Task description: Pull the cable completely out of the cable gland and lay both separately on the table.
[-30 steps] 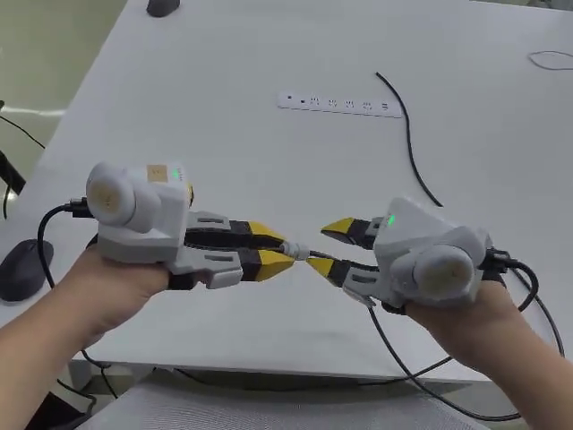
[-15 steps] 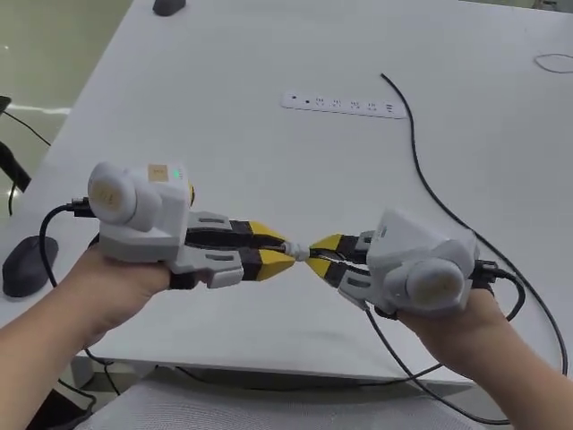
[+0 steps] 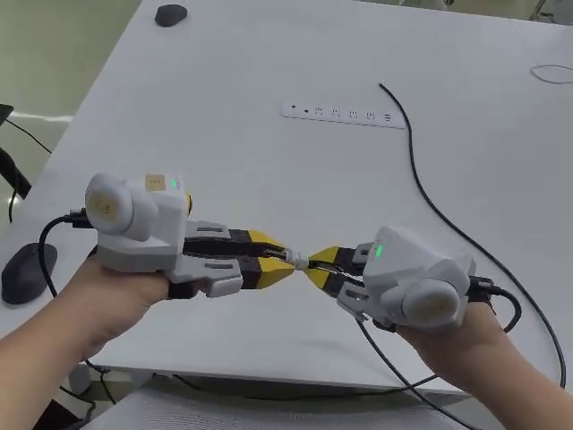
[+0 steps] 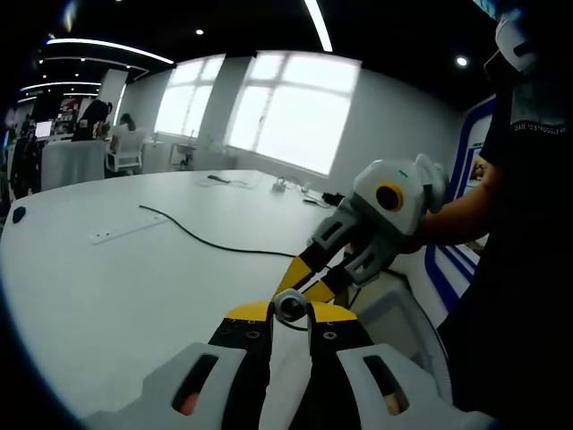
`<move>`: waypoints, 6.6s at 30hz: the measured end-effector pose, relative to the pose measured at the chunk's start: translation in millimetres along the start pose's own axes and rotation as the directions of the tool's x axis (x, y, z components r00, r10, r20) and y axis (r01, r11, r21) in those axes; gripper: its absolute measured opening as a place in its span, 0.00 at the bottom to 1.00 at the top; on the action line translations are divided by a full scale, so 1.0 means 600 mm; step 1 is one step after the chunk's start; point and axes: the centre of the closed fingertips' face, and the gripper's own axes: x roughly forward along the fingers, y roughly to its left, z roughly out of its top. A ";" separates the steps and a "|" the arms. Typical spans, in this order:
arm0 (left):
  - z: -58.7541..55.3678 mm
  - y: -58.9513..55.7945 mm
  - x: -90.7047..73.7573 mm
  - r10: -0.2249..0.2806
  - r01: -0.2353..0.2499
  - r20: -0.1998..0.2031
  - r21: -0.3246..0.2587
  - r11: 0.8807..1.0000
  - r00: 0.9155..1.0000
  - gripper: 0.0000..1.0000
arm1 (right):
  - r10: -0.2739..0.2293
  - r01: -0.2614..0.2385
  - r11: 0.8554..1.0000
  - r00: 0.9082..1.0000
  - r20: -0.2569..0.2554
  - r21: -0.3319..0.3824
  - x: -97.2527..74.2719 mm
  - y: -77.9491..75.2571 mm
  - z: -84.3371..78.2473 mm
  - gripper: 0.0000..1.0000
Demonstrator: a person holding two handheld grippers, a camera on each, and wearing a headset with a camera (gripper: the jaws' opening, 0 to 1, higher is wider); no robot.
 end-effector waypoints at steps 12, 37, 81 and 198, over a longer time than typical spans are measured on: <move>0.008 -0.005 -0.004 0.007 -0.007 0.023 -0.003 1.000 1.000 0.15 | -0.030 0.038 0.993 0.997 -0.074 0.112 -0.014 -0.012 -0.058 0.00; 0.004 0.004 -0.018 0.007 -0.006 0.031 -0.018 1.000 0.999 0.15 | -0.066 0.097 0.973 0.987 -0.149 0.209 -0.020 -0.032 -0.095 0.00; -0.091 0.088 -0.147 0.030 -0.025 0.060 -0.088 0.996 0.998 0.15 | -0.068 0.119 0.978 0.958 -0.278 0.172 0.239 -0.134 0.008 0.00; -0.295 0.241 -0.144 0.272 -0.286 -0.187 -0.052 0.957 0.944 0.39 | 0.165 -0.145 0.981 0.975 -0.149 0.132 0.360 -0.032 0.067 0.32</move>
